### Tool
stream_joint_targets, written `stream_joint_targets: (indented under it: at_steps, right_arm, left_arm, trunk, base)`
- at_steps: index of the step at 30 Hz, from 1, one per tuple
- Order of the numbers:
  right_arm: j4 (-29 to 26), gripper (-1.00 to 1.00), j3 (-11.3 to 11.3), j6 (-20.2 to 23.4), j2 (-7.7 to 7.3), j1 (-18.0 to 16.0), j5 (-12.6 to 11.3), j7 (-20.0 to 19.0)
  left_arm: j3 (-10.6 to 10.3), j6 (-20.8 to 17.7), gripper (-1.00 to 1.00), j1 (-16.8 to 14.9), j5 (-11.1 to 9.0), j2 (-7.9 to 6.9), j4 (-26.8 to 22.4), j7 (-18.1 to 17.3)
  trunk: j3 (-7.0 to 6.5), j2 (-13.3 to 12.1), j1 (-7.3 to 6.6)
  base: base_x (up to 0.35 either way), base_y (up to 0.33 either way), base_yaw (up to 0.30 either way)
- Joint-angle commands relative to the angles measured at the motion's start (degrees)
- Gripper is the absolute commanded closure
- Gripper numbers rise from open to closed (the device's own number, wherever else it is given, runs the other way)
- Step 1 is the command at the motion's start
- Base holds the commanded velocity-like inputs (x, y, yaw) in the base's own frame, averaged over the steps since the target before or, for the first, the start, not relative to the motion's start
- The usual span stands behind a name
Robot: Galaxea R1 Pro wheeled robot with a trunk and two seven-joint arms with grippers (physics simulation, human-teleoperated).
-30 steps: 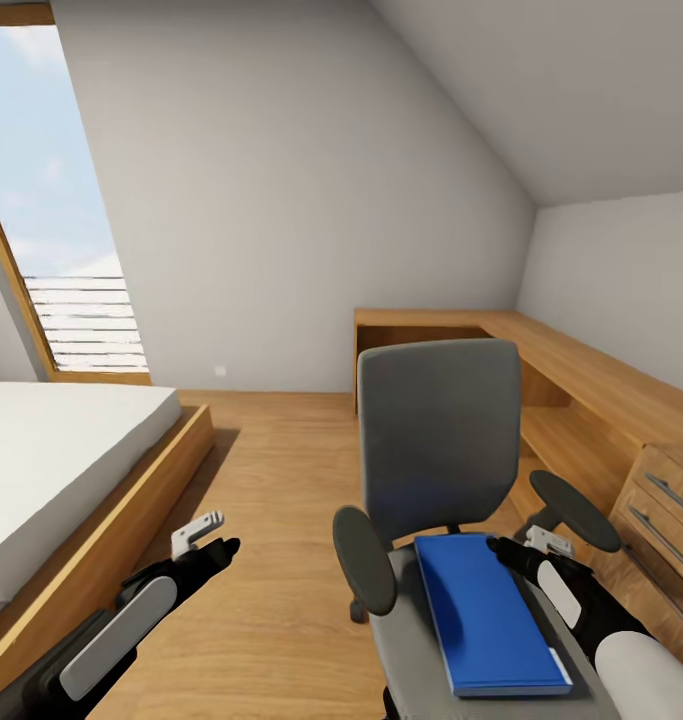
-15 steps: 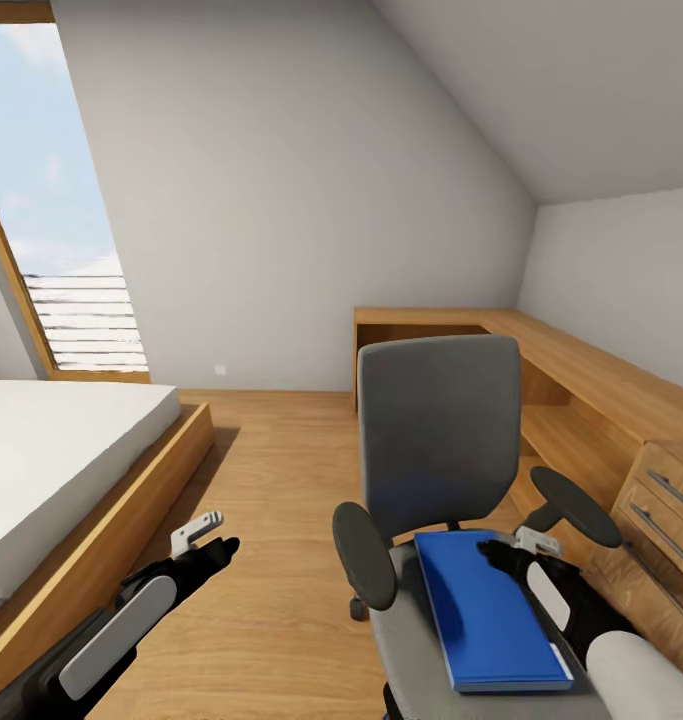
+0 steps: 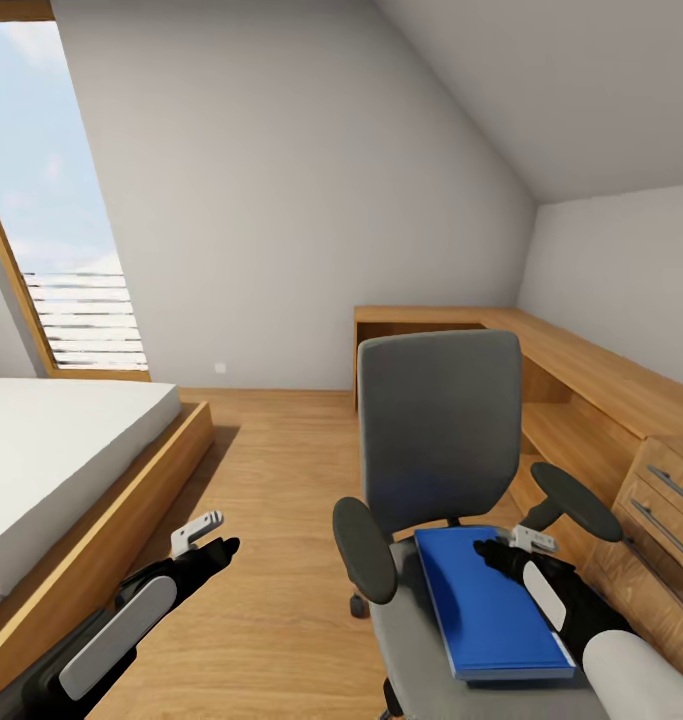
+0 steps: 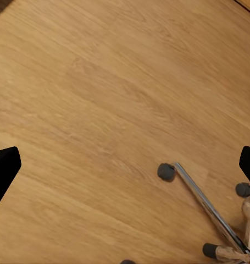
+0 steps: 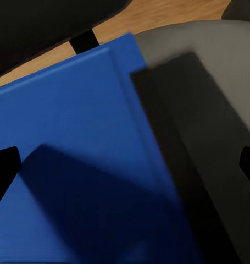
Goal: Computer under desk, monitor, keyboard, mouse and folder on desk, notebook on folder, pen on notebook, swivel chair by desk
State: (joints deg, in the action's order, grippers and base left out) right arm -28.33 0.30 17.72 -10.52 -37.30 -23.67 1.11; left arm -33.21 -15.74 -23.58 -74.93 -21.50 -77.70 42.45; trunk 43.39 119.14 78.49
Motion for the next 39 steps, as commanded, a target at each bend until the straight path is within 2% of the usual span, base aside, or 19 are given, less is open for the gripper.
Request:
stream_joint_targets:
  at_steps: [1,6,9,14,19,22,29,39]
  right_arm:
    - [0.3,-1.0,0.14,0.29,-0.03,0.03,-0.23,0.2]
    - [0.3,-1.0,0.14,0.3,-0.03,0.03,-0.23,0.18]
    - [0.3,-1.0,0.14,0.3,-0.03,0.03,-0.23,0.19]
    - [0.3,-1.0,0.14,0.3,-0.03,0.03,-0.23,0.14]
    - [0.3,-1.0,0.14,0.3,-0.03,0.03,-0.23,0.17]
    - [0.3,-1.0,0.14,0.3,-0.03,0.03,-0.23,0.17]
    - [0.3,-1.0,0.14,0.3,-0.02,0.03,-0.22,0.14]
    - [0.3,-1.0,0.14,0.3,-0.03,0.03,-0.15,0.13]
  left_arm:
    - [-0.1,-0.08,-1.0,-0.07,-0.21,-0.04,-0.09,0.35]
    - [-0.1,-0.08,-1.0,-0.07,-0.21,-0.04,-0.09,0.29]
    - [-0.1,-0.08,-1.0,-0.07,-0.21,-0.06,-0.09,0.31]
    - [-0.15,-0.08,-1.0,-0.07,-0.15,-0.04,-0.09,0.27]
    - [-1.67,-0.11,-1.0,-0.07,-0.1,-0.04,-0.41,0.0]
    - [-1.89,-0.1,-1.0,-0.07,-0.1,-0.03,-0.39,0.0]
    - [-2.03,-0.09,-1.0,-0.07,-0.12,-0.03,-0.35,-0.07]
    - [-2.04,-0.08,-1.0,-0.07,-0.13,-0.03,-0.35,-0.03]
  trunk:
    - [0.07,0.02,0.0]
    - [0.07,0.02,0.0]
    - [0.61,1.23,0.66]
    - [0.61,1.23,0.66]
    - [0.61,1.23,0.66]
    - [0.61,1.23,0.66]
    - [0.61,1.23,0.66]
    - [0.61,1.23,0.66]
  base:
    - [0.0,0.0,0.0]
    - [0.0,0.0,0.0]
    - [0.0,0.0,0.0]
    - [0.0,0.0,0.0]
    - [0.0,0.0,0.0]
    - [-0.002,0.0,0.0]
    - [-0.167,0.0,0.0]
    - [-0.028,0.0,0.0]
